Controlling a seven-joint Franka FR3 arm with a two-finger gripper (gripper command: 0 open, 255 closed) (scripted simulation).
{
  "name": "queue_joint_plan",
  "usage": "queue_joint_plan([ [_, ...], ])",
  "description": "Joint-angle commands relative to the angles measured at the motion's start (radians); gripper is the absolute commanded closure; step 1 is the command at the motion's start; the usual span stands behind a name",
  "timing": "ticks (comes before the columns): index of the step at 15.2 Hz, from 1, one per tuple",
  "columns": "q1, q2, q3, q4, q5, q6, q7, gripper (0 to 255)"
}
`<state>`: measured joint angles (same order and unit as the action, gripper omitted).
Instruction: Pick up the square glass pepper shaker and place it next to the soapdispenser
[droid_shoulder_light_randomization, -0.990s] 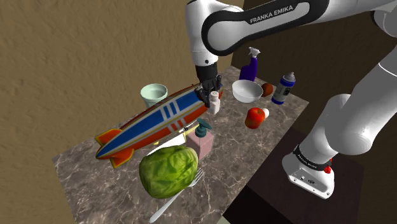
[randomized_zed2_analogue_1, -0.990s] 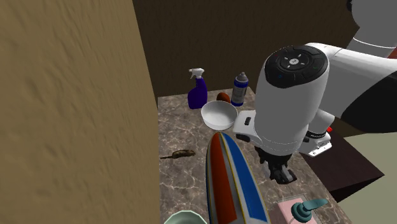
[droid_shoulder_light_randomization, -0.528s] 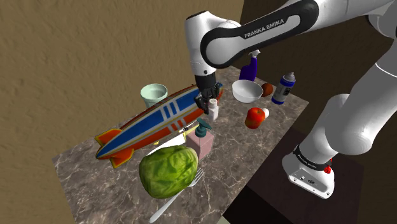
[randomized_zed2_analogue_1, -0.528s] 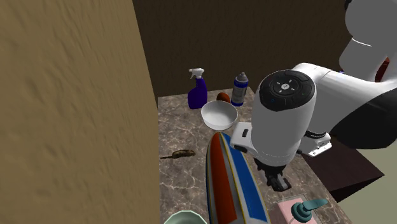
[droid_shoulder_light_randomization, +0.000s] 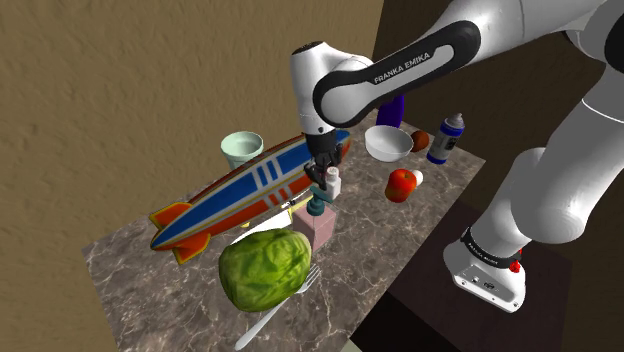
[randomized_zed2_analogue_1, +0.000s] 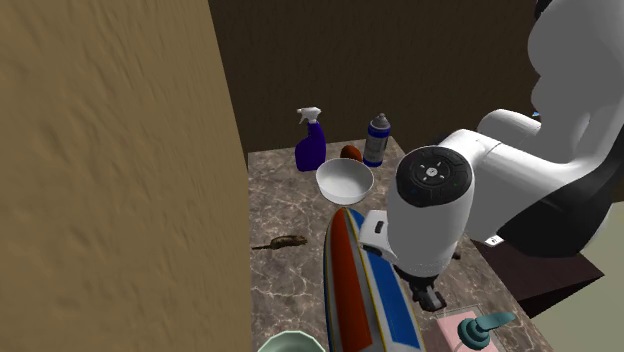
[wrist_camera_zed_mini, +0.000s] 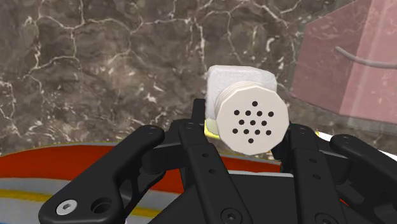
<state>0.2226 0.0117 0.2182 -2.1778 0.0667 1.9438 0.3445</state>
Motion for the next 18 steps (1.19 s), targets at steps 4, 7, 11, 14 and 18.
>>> queue_joint_plan([
  [4,0.001,0.033,0.000,-0.037,-0.005,0.069,0.000,255],
  [7,0.001,0.057,0.000,-0.052,-0.010,0.109,0.002,255],
  [11,0.003,0.078,-0.001,-0.064,-0.014,0.140,0.003,255],
  [14,0.004,0.078,-0.002,-0.064,-0.013,0.140,0.003,255],
  [18,0.006,0.080,-0.002,-0.069,-0.013,0.147,0.004,0],
])
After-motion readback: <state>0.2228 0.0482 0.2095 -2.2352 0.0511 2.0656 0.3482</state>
